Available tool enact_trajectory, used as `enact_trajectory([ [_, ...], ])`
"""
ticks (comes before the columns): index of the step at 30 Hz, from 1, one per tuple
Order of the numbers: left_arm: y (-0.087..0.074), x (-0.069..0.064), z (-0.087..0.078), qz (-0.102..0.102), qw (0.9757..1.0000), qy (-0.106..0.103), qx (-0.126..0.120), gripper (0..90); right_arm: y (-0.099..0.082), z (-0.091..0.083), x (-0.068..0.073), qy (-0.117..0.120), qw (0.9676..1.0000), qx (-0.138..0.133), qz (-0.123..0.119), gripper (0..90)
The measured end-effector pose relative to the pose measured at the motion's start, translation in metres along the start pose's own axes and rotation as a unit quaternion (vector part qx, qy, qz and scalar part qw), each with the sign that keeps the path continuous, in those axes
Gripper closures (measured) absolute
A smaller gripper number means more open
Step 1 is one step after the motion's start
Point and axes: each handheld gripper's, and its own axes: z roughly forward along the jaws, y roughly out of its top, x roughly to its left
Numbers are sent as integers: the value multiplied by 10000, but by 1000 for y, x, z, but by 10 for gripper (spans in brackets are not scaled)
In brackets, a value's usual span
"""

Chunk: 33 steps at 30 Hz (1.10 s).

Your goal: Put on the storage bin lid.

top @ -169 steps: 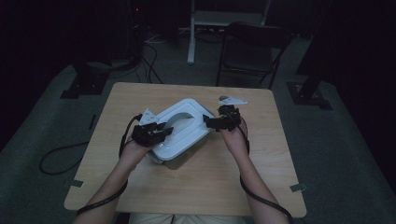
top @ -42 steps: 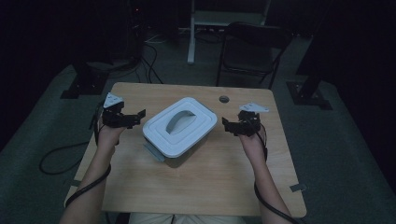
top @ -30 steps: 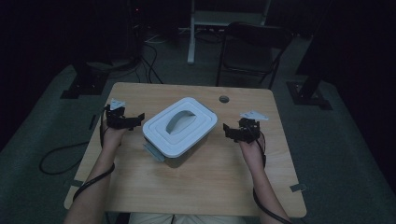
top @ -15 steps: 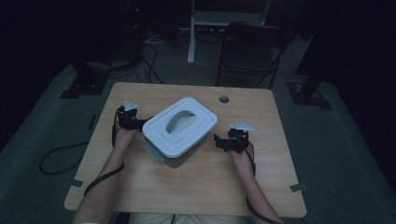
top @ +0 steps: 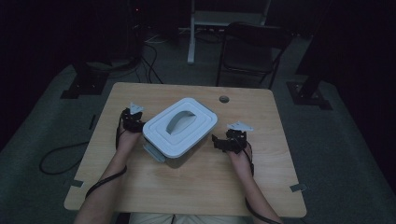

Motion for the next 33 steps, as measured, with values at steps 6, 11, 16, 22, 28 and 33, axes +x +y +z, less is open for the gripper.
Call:
enact_trajectory([
  [6,-8,-17,-17,178,9997,-128,-53,8,-3,-1,2,122,9999,-3,-25,131],
  [11,-12,-28,-25,185,9994,-287,-63,7,-4,-3,3,170,9998,-32,-54,132],
  [16,-15,-44,-35,256,9983,-505,-114,7,-7,-8,2,268,9995,-71,-159,135],
  [22,-16,-59,-39,368,9967,-723,-93,7,-11,-12,-1,384,9990,-62,-212,135],
  [28,-19,-71,-41,428,9967,-684,-109,7,-15,-14,-3,572,9978,-31,-346,140],
  [33,-20,-77,-41,489,9962,-714,-72,8,-19,-16,-6,573,9977,-78,-352,142],
])
